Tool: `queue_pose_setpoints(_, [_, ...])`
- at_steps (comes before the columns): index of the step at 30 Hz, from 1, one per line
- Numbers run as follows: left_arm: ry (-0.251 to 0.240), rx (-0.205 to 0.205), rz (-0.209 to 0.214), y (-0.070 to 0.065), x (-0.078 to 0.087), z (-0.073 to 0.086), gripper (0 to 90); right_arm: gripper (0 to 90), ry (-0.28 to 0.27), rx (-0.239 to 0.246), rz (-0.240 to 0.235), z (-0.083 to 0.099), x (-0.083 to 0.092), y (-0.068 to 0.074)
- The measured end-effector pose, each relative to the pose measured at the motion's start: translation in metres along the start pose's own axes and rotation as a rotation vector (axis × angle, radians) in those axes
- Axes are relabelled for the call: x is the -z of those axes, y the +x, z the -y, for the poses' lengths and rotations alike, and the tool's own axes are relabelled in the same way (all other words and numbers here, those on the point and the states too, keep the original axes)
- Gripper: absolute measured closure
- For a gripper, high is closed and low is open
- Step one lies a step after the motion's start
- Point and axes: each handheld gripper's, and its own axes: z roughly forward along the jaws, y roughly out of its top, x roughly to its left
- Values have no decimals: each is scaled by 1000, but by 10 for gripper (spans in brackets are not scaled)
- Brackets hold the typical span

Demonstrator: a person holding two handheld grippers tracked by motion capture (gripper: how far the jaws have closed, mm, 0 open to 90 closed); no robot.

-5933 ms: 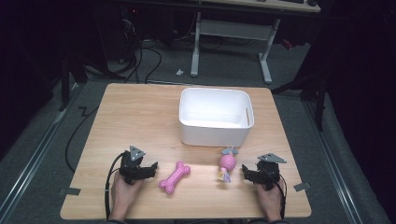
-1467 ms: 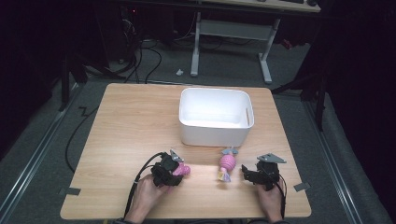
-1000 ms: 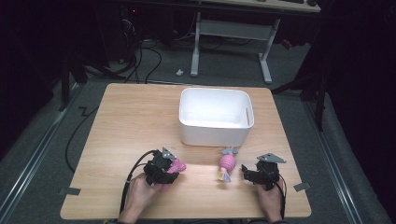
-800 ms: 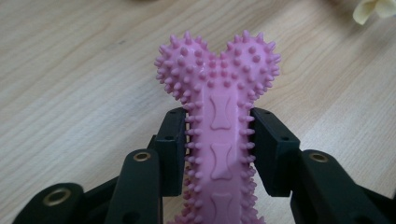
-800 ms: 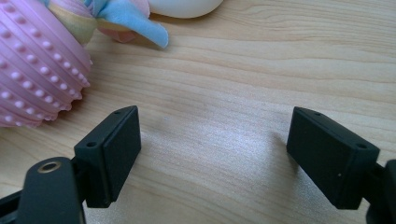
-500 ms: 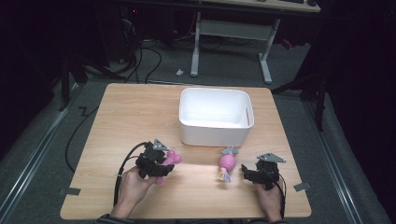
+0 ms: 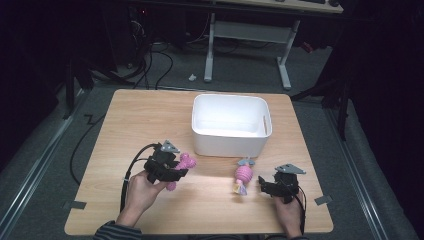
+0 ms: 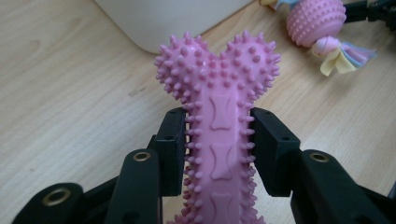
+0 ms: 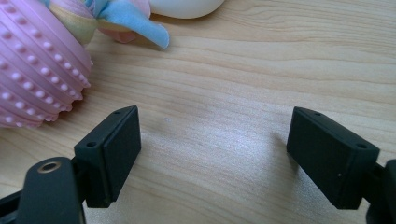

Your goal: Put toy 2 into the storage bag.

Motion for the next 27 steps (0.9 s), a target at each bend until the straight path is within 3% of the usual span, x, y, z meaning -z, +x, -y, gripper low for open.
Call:
queue_pose_setpoints(12, [-45, -6, 3, 3, 23, -20, 584, 178, 0, 5, -7, 0, 0, 1])
queue_pose_setpoints(27, [-86, -7, 26, 9, 27, -45, 584, 178, -1, 7, -13, 0, 0, 1])
